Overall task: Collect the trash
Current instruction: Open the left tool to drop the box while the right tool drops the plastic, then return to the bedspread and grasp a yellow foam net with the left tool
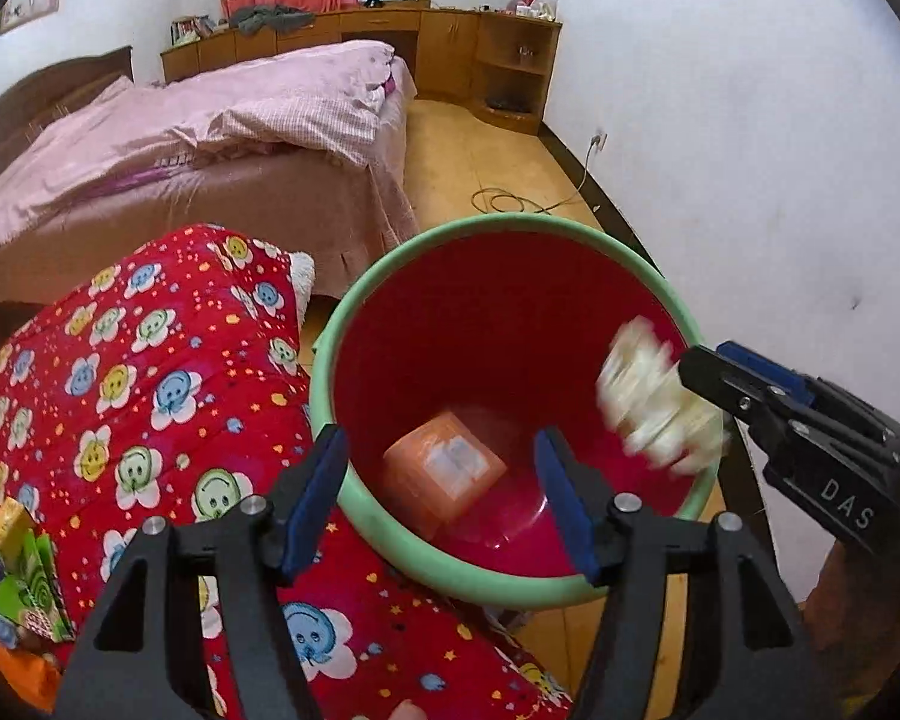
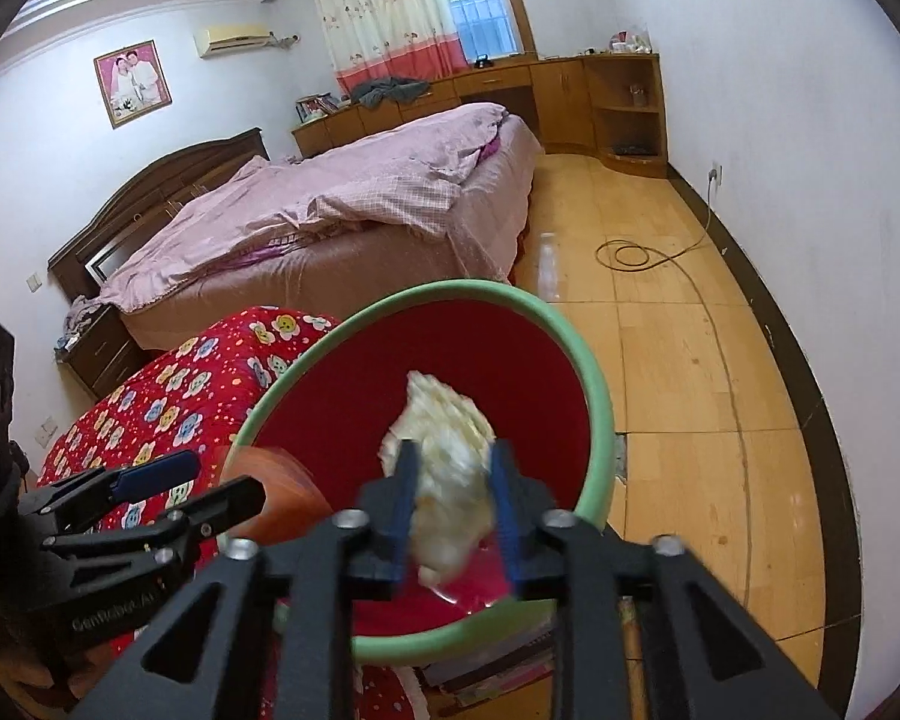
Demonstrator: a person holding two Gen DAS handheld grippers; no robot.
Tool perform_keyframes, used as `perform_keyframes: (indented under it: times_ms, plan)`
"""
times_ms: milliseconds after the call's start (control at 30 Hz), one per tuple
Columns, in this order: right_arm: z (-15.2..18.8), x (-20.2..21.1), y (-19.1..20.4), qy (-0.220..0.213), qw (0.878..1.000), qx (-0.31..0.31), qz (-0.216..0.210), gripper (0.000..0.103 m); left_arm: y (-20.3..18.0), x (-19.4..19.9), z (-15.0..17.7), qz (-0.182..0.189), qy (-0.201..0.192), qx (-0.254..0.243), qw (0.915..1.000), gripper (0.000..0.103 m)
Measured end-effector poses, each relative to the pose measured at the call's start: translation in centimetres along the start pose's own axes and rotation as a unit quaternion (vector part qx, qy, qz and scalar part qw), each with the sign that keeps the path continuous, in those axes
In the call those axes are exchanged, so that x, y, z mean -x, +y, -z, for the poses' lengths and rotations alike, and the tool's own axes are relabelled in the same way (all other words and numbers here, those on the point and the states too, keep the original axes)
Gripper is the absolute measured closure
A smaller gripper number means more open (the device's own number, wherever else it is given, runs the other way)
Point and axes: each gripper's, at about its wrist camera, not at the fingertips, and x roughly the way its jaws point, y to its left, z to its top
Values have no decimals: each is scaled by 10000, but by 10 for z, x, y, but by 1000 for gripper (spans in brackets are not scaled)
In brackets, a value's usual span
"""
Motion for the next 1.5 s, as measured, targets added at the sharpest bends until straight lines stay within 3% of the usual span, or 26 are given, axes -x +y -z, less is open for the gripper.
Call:
perform_keyframes:
  times_ms: [67,100,567,1033,1233,1500]
  plan:
    - [-1,0,0,-92,10000,-36,-14,45,5,1,0,-21,6,56,10000,38]
    - [-2,1,1,-122,9999,-57,-36,44,8,5,1,2,17,137,9999,38]
    - [7,42,37,-376,9987,114,-339,44,53,81,27,-368,-277,717,9964,38]
    - [37,89,92,-380,9960,226,-772,44,115,156,95,-1294,-279,1119,9849,38]
    - [57,98,120,-248,9948,345,-931,44,147,174,128,-1606,-198,1382,9771,38]
    - [72,90,145,9,9941,541,-942,44,181,168,161,-1578,0,1893,9692,38]
